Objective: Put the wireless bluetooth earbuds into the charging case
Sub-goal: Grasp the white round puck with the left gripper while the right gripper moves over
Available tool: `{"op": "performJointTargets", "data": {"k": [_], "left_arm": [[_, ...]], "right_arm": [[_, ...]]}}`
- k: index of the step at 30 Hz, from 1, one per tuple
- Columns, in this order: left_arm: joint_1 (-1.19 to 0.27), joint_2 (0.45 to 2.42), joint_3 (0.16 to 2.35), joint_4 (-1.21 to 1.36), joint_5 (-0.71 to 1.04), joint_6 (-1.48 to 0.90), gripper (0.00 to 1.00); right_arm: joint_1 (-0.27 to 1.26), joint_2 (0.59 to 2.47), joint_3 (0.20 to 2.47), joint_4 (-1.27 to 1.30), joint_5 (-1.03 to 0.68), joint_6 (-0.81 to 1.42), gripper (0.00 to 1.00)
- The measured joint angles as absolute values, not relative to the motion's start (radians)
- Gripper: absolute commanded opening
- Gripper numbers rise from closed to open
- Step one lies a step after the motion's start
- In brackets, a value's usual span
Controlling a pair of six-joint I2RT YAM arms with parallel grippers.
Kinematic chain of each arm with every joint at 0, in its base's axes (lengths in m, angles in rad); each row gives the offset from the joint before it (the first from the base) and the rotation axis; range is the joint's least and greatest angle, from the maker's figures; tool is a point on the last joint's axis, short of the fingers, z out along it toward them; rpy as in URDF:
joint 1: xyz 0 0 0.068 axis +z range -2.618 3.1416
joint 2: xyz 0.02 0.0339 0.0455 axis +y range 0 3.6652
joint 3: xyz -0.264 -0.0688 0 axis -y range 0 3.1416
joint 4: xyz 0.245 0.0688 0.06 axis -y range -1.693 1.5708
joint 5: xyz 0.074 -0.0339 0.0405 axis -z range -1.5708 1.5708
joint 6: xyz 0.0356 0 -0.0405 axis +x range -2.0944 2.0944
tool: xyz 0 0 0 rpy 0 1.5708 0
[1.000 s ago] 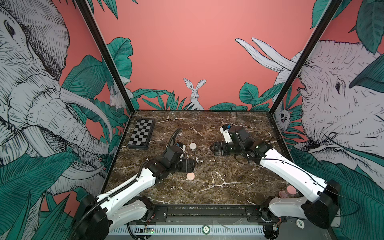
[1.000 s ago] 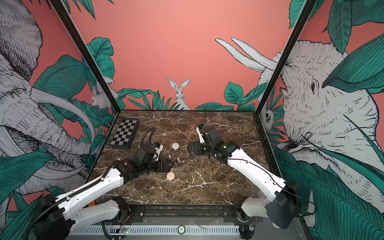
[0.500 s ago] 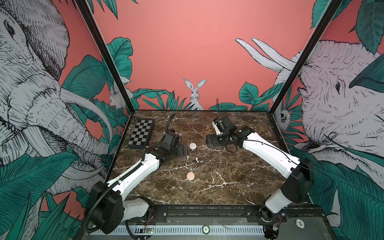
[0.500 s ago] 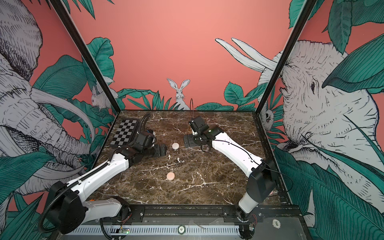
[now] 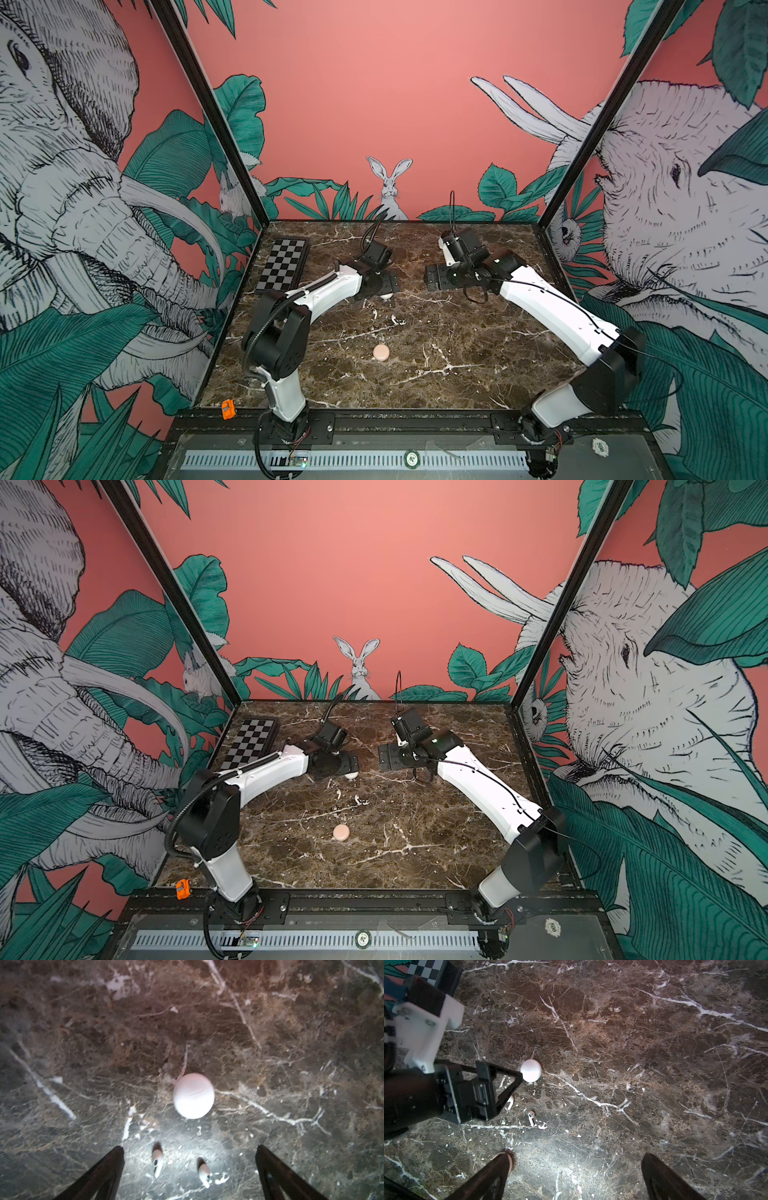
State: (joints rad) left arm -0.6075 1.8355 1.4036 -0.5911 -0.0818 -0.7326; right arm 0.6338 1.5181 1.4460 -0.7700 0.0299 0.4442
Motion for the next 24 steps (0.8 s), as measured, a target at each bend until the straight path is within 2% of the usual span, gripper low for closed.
{"op": "performJointTargets", "data": {"k": [5,18,24], "left_arm": [[-0.625,1.986,1.601,-0.724,-0.132,-0.773,0.98],[-0.629,2.125,1.72,-0.868,-0.172,-0.879,0.94],[-0.634,2.171,1.737,-0.871,-0.152,-0.891,0.87]], "right_arm": [[0.627,1.461,1.423,-0.782,0.036,0.444,0.98],[0.622,1.369,1.401,-0.79,0.04,0.442,0.98],[0.622,1.347,1.392,-0.791,0.021,0.442,0.98]]}}
